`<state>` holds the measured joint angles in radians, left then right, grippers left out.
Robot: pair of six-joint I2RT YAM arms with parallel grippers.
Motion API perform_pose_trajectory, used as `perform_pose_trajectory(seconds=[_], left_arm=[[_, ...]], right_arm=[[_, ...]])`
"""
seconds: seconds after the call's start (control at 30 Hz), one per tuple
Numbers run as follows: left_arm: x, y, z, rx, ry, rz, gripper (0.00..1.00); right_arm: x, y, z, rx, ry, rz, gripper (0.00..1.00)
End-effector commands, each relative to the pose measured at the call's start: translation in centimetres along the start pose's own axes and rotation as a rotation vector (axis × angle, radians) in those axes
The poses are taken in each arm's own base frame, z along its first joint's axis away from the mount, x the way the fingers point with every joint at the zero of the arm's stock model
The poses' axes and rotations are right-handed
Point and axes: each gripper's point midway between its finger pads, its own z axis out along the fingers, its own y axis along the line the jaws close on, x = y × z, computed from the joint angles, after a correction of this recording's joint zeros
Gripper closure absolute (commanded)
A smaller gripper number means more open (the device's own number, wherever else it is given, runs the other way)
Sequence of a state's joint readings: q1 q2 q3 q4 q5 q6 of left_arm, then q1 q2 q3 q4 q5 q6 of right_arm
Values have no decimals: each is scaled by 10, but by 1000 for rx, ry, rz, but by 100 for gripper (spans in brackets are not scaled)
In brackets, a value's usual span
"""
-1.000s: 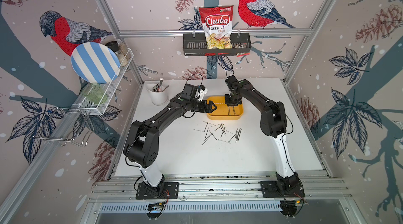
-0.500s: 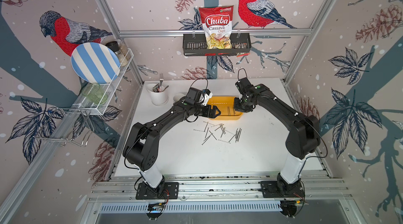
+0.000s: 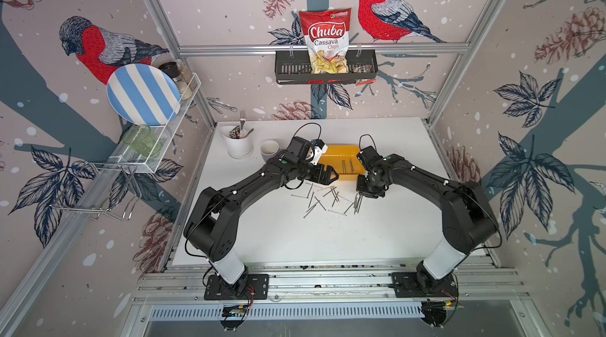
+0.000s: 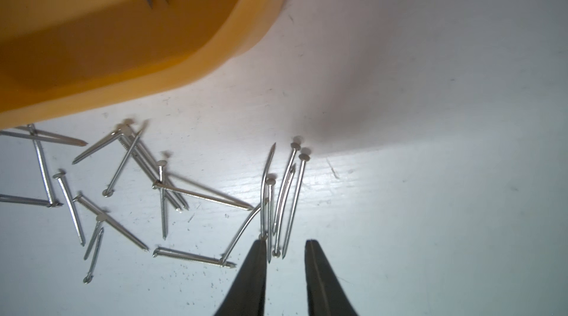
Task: Put the nails on the desktop into the storage box
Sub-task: Pick up the nail from the center of the board.
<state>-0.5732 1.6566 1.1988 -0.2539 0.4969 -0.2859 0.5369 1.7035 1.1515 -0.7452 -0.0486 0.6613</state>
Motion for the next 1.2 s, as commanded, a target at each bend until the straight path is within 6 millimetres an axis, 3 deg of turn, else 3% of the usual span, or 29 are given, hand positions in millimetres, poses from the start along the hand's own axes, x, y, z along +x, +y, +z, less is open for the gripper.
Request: perform_pose_trajectory(seconds=[0.0, 0.27, 0.67, 1.17], left_arm=[[-2, -1, -4, -14, -20, 6, 5], [-2, 1, -6, -31, -21, -1, 5], [1, 6, 0, -43, 9, 11, 5], [3, 11, 8, -40, 27, 12, 5]], right_arm=[[-5, 0, 9, -5, -17, 16, 73], [-3, -8, 28, 15, 16, 14, 74], [1, -8, 42, 24, 46, 20, 76], [17, -36, 51, 134, 91, 11, 83]])
